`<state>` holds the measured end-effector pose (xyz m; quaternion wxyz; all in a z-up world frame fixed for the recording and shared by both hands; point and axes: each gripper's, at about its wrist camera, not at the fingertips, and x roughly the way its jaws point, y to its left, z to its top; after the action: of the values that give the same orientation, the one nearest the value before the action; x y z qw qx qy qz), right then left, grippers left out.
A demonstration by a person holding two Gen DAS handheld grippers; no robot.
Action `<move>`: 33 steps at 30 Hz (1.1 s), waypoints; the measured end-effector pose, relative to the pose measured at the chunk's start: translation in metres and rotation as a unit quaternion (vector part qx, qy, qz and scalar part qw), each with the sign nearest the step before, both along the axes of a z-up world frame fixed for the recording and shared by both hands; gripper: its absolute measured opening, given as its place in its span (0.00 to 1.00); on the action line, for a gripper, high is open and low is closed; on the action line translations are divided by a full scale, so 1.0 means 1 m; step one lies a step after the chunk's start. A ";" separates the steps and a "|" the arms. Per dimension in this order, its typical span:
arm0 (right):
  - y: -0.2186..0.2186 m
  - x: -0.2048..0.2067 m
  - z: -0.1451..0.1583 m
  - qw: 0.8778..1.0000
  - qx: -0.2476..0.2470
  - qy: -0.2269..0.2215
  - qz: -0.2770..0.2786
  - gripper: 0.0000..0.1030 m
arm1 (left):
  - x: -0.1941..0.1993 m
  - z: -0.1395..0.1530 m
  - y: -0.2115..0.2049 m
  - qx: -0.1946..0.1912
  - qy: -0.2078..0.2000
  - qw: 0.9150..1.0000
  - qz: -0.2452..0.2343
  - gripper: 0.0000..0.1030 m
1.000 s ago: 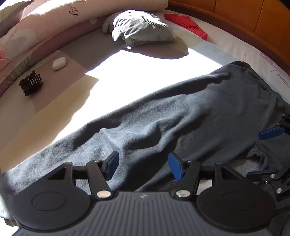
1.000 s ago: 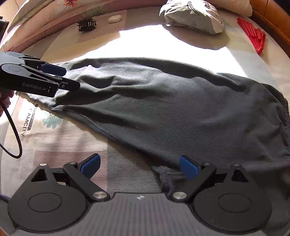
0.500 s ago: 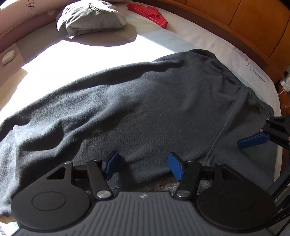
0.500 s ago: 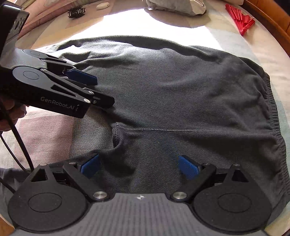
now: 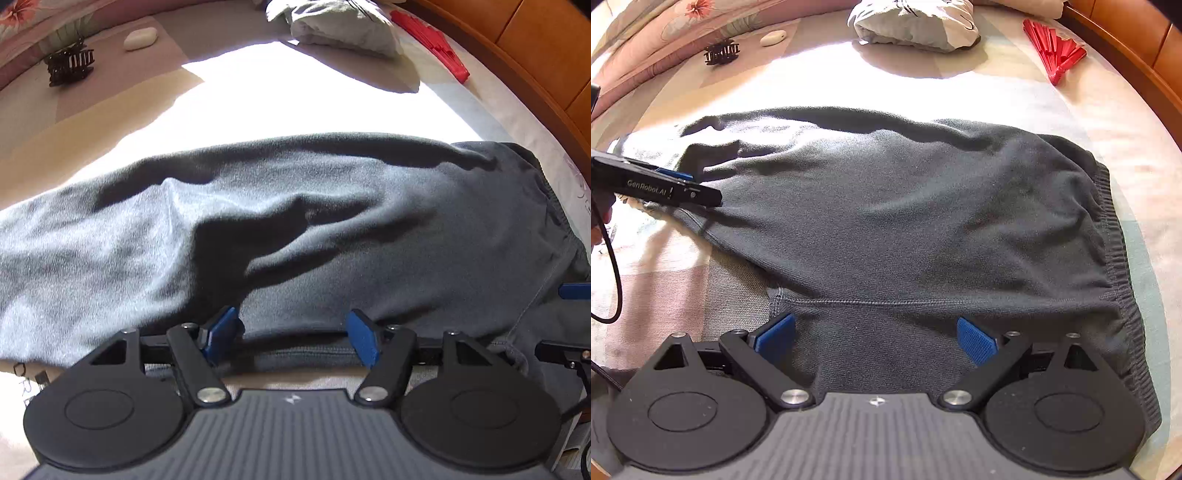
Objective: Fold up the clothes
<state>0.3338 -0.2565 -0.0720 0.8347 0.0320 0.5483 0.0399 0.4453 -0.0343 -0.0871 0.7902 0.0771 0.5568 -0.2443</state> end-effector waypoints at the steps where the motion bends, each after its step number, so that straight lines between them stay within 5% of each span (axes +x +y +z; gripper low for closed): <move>1: 0.000 0.001 0.001 1.000 -0.001 -0.001 0.003 0.94 | -0.008 0.000 0.002 0.002 0.005 1.000 -0.002 0.65; 5: 0.004 0.006 0.001 1.000 -0.007 -0.001 0.012 0.94 | -0.012 0.010 0.008 -0.007 0.010 1.000 0.000 0.63; 11: 0.028 0.016 0.013 0.997 0.005 -0.028 0.075 0.93 | -0.006 0.018 0.003 -0.005 -0.060 0.998 -0.031 0.65; 13: 0.045 0.019 0.019 0.990 0.020 -0.046 0.133 0.82 | -0.005 0.022 0.009 -0.009 -0.083 0.996 -0.023 0.65; 15: 0.069 0.026 0.019 0.979 0.022 -0.057 0.197 0.52 | -0.003 0.027 0.022 -0.011 -0.094 0.996 0.000 0.65; 18: 0.104 0.039 0.016 0.960 0.035 -0.070 0.268 0.21 | 0.000 0.030 0.040 -0.005 -0.104 0.994 0.029 0.65; 19: 0.115 0.044 0.014 0.956 0.037 -0.077 0.281 0.18 | 0.001 0.030 0.045 -0.003 -0.102 0.994 0.037 0.65; 33: 0.178 0.088 -0.023 0.928 -0.016 -0.073 0.365 0.20 | -0.012 0.022 0.084 -0.016 -0.085 0.993 0.081 0.65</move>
<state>0.4213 -0.0790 -0.0948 0.8005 -0.1868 0.4604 0.3352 0.4335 0.0498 -0.0652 0.8529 0.0395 0.4881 -0.1811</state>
